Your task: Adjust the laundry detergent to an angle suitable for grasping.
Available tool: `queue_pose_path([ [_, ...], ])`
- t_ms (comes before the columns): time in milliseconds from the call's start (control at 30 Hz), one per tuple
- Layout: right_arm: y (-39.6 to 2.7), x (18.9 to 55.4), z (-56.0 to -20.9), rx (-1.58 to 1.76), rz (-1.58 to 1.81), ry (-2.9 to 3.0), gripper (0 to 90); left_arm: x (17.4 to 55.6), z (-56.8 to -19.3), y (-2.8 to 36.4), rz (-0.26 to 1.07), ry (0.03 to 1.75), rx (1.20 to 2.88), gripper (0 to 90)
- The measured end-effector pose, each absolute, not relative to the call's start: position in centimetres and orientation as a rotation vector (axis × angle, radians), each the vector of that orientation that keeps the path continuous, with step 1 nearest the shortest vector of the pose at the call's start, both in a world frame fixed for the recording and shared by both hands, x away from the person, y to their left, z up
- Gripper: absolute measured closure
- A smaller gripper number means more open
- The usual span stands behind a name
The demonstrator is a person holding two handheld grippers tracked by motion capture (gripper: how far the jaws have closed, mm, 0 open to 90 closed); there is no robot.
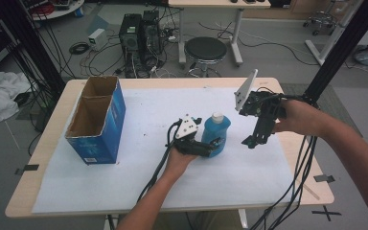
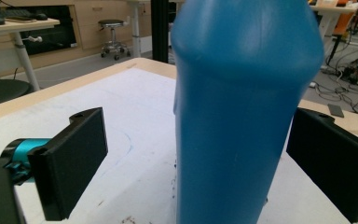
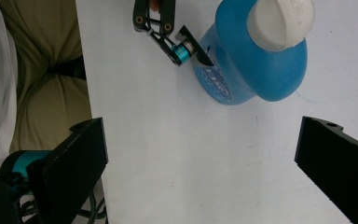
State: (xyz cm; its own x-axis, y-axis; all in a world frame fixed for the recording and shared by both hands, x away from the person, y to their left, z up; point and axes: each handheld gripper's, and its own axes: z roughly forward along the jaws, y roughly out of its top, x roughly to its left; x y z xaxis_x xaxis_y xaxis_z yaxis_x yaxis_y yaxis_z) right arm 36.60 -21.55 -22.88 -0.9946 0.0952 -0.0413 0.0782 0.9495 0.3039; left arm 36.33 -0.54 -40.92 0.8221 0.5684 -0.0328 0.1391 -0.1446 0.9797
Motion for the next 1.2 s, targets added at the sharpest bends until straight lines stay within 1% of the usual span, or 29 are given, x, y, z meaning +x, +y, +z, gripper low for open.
queue_pose_path([
  [767,-21.5,36.8,-22.9,0.138,0.479,3.047,1.5,37.3,-41.8,-2.4,0.387,0.581,1.708,5.2],
  [1033,-21.6,36.8,-22.9,0.143,0.478,3.047,1.5,37.4,-42.0,-2.4,0.373,0.577,1.722,5.2],
  [1067,-21.6,36.8,-22.9,0.147,0.480,3.048,1.5,37.4,-41.9,-2.4,0.367,0.567,1.721,11.3],
  [1100,-21.6,36.8,-22.9,0.145,0.477,3.047,1.5,37.4,-41.9,-2.4,0.363,0.559,1.713,13.1],
  [1200,-21.6,36.8,-22.9,0.138,0.481,3.046,1.5,37.3,-41.9,-2.5,0.362,0.548,1.709,13.9],
])
